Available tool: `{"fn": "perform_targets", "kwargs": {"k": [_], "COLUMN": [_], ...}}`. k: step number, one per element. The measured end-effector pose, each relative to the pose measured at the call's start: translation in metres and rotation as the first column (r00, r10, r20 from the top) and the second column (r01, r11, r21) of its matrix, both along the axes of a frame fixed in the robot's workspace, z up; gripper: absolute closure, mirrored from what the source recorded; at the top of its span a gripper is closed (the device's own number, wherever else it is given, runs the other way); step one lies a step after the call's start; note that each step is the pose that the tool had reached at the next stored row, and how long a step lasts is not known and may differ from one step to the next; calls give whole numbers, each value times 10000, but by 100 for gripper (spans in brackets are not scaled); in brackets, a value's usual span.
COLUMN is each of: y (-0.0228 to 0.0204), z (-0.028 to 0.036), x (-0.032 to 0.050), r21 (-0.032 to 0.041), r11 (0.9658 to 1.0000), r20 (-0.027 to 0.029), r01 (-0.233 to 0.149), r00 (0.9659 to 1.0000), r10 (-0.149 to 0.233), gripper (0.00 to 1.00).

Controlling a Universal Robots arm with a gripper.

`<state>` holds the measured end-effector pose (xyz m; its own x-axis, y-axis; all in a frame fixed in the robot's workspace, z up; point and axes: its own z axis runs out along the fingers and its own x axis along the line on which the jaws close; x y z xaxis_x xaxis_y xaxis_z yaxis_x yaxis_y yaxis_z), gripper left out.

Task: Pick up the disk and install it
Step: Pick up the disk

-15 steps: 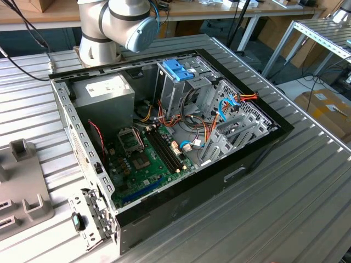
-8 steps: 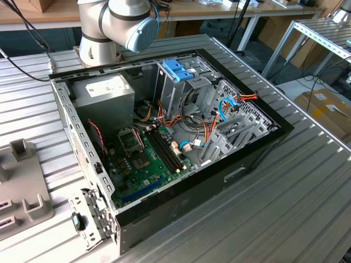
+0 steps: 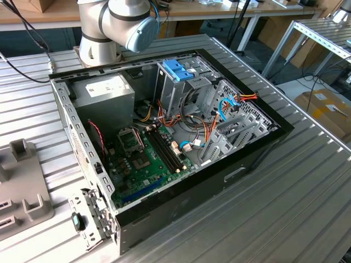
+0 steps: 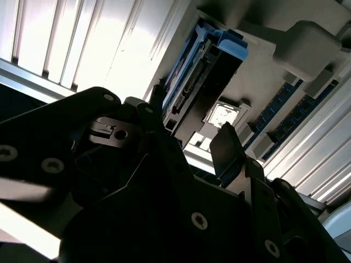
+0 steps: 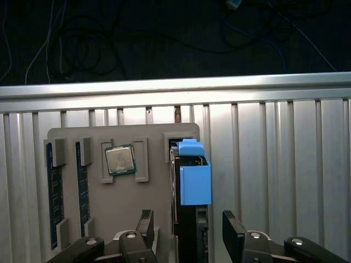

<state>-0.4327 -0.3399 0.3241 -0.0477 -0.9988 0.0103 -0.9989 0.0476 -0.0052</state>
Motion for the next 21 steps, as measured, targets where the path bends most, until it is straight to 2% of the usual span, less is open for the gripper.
{"fn": "perform_targets", "kwargs": {"k": [10,19,21], "y": [0,0,0], "z": [-25,-149,-156], "x": [0,0,0], "r21": [2,1,107], "r11": [10000,10000,9999], "r20": [1,0,-2], "r01": [0,-1,-1], "r00": [10000,10000,10000], "r10": [0,1,1], "gripper": [39,39,39]}}
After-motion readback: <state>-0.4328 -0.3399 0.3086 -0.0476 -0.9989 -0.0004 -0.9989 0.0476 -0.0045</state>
